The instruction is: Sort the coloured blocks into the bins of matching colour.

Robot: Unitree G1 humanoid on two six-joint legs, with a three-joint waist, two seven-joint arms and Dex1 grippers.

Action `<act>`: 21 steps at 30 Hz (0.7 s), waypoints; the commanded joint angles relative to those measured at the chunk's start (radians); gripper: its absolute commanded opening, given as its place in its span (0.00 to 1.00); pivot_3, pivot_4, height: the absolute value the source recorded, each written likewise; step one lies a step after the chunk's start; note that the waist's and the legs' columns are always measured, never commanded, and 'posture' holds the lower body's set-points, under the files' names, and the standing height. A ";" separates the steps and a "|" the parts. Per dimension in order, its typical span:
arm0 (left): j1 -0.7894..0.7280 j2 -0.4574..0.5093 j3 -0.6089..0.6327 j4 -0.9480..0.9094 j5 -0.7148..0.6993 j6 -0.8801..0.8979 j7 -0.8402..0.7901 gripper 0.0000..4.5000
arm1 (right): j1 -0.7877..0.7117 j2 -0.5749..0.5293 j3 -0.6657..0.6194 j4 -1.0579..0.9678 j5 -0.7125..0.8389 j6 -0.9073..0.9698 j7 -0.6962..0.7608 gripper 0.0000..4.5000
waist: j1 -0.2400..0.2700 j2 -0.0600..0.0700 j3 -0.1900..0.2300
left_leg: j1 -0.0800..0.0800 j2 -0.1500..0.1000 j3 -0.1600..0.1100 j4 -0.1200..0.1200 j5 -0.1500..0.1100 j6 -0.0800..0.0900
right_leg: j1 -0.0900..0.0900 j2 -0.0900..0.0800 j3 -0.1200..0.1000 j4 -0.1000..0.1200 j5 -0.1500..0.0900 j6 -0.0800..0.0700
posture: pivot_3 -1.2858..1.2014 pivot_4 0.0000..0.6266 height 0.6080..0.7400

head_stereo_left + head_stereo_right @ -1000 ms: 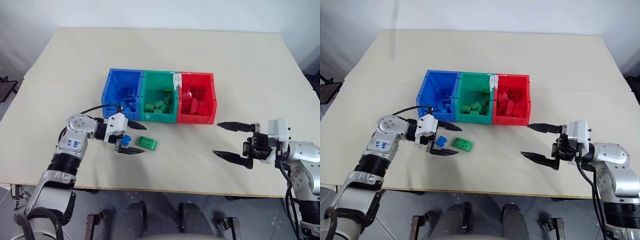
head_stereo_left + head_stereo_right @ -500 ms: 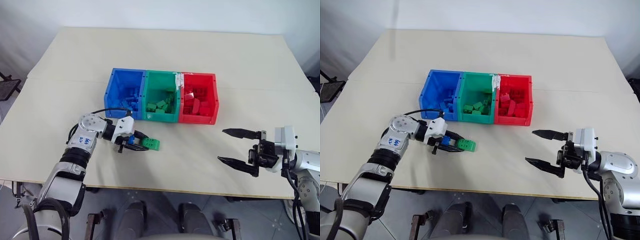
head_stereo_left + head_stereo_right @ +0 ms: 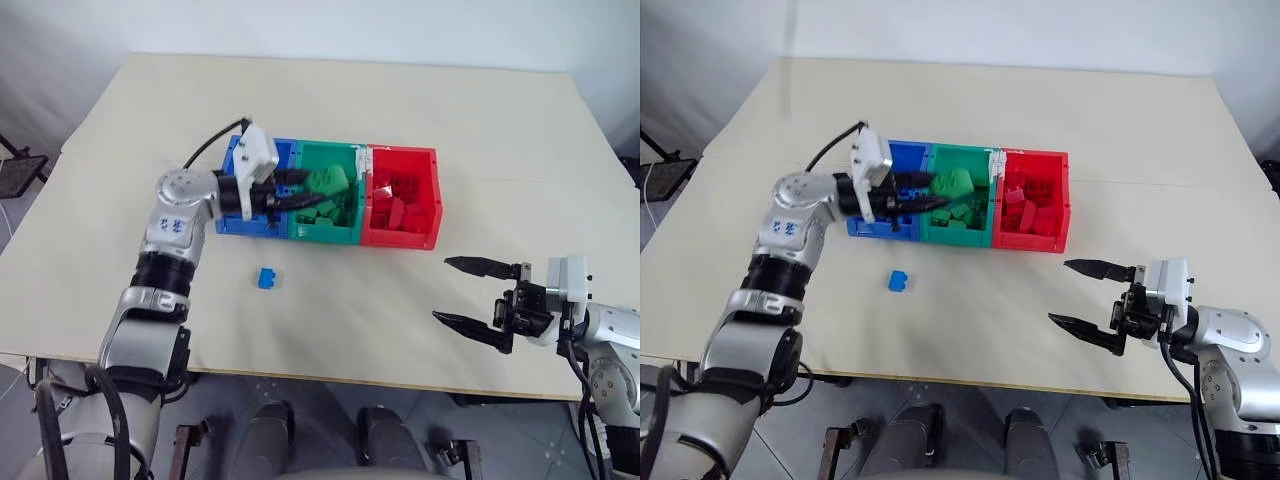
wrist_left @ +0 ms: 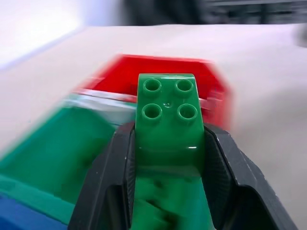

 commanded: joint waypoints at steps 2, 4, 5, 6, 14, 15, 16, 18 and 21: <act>-0.055 -0.024 -0.001 0.099 0.046 -0.044 0.058 0.49 | 0.006 0.020 -0.010 -0.023 -0.002 -0.024 -0.033 1.00 | -0.006 0.000 0.000 | 0.000 0.000 0.001 -0.001 0.000 0.000 | -0.001 0.000 0.000 0.000 0.000 0.000 | 0.52 0.24 1.00; -0.060 -0.026 0.003 0.112 0.048 -0.057 0.054 0.61 | 0.003 0.024 -0.011 -0.022 -0.002 -0.025 -0.039 1.00 | -0.007 0.000 0.000 | 0.000 0.001 0.003 -0.001 0.000 0.000 | -0.001 0.000 0.001 0.000 0.000 0.000 | 0.52 0.24 1.00; -0.059 -0.021 0.005 0.112 0.049 -0.064 0.050 0.69 | 0.000 0.026 -0.011 -0.020 -0.001 -0.025 -0.041 1.00 | -0.006 -0.001 0.000 | 0.000 0.001 0.003 -0.001 0.000 0.000 | -0.002 0.000 0.001 0.000 0.000 0.000 | 0.52 0.24 1.00; -0.051 -0.011 0.009 0.098 0.047 -0.075 0.039 0.75 | -0.006 0.027 -0.011 -0.014 -0.002 -0.028 -0.041 1.00 | -0.005 -0.001 0.000 | 0.000 0.001 0.004 -0.001 0.000 0.000 | -0.002 0.000 0.001 0.000 0.000 0.000 | 0.52 0.24 1.00; 0.207 0.167 0.107 -0.248 -0.094 -0.019 -0.141 0.99 | -0.109 0.033 0.045 0.056 -0.008 -0.065 0.029 1.00 | -0.027 -0.001 0.000 | 0.001 0.002 0.003 -0.003 0.000 0.000 | -0.002 0.000 0.003 0.001 0.000 0.000 | 0.52 0.24 1.00; 0.254 0.193 0.128 -0.297 -0.115 -0.012 -0.151 0.99 | -0.128 0.037 0.055 0.068 -0.009 -0.069 0.038 1.00 | -0.030 -0.001 0.000 | 0.001 0.002 0.001 -0.003 0.000 0.000 | -0.002 0.000 0.003 0.001 0.000 0.000 | 0.52 0.24 1.00; 0.310 0.221 0.158 -0.352 -0.146 0.004 -0.163 0.99 | -0.152 0.045 0.067 0.082 -0.010 -0.074 0.046 1.00 | -0.033 -0.001 0.000 | 0.001 0.003 0.000 -0.003 0.000 0.000 | -0.002 0.000 0.003 0.001 0.000 0.000 | 0.52 0.24 1.00; 0.449 0.277 0.231 -0.485 -0.209 0.050 -0.160 0.99 | -0.203 0.062 0.092 0.115 -0.013 -0.085 0.068 1.00 | -0.036 -0.001 0.000 | 0.001 0.003 -0.002 -0.004 0.000 0.000 | -0.002 0.000 0.003 0.002 0.000 0.000 | 0.52 0.24 1.00; 0.650 0.334 0.330 -0.624 -0.225 0.047 -0.122 0.99 | -0.254 0.074 0.122 0.150 -0.010 -0.087 0.111 1.00 | -0.032 0.000 0.000 | 0.001 0.007 -0.003 -0.003 0.000 -0.001 | -0.002 -0.001 0.003 0.000 0.000 0.000 | 0.52 0.24 1.00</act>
